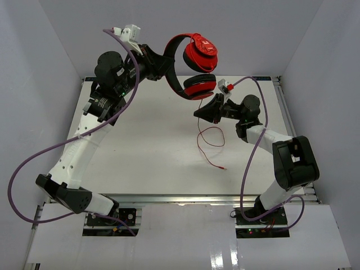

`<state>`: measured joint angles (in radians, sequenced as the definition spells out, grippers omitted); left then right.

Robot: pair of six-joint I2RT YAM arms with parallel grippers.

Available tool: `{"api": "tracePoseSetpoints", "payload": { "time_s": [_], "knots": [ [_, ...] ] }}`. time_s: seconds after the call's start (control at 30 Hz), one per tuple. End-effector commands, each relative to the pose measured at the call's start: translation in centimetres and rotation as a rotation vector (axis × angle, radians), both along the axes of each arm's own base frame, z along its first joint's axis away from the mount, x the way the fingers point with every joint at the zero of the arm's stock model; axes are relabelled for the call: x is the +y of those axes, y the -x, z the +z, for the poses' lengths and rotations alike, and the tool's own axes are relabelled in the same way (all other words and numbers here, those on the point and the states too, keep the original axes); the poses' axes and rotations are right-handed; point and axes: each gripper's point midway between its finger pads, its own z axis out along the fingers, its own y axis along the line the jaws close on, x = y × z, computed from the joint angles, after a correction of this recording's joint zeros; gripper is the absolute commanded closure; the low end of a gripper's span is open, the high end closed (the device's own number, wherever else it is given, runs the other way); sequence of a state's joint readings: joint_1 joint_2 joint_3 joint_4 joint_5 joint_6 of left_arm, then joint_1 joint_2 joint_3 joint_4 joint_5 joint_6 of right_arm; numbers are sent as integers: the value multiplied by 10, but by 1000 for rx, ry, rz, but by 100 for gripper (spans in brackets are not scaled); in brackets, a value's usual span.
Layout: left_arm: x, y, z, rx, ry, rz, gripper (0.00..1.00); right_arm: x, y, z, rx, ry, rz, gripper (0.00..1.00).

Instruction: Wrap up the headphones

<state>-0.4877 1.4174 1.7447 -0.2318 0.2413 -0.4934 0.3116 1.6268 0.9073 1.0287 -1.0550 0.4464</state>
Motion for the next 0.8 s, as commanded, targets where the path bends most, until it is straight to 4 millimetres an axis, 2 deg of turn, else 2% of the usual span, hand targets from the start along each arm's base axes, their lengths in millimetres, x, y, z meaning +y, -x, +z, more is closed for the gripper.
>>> {"api": "tracePoseSetpoints", "payload": {
  "time_s": [0.0,0.1,0.2,0.33,0.5,0.57,0.6,0.63,0.7,0.77],
  "knots": [
    [6,10,36,-54,126,8,100,6,10,19,-69,-38,48,78],
    [8,9,40,-55,159,19,100,10,15,24,-78,-53,74,58],
    [8,9,43,-49,187,16,100,16,18,27,-89,-58,98,45],
    [10,9,49,-45,214,27,100,30,24,20,-77,-59,144,40],
    [35,1,68,-68,267,169,100,39,47,-2,-42,-51,201,39],
    [53,-9,77,-81,290,269,100,37,57,-8,-45,-42,210,39],
    [59,-10,84,-88,303,296,100,35,62,-19,-34,-26,208,39],
    [64,-18,81,-82,304,326,100,34,65,-14,-48,-30,210,39],
    [85,-36,86,-76,350,428,100,30,78,-37,12,28,194,39],
    [102,-53,78,-63,369,496,100,29,82,-36,-54,42,176,39]
  ]
}}
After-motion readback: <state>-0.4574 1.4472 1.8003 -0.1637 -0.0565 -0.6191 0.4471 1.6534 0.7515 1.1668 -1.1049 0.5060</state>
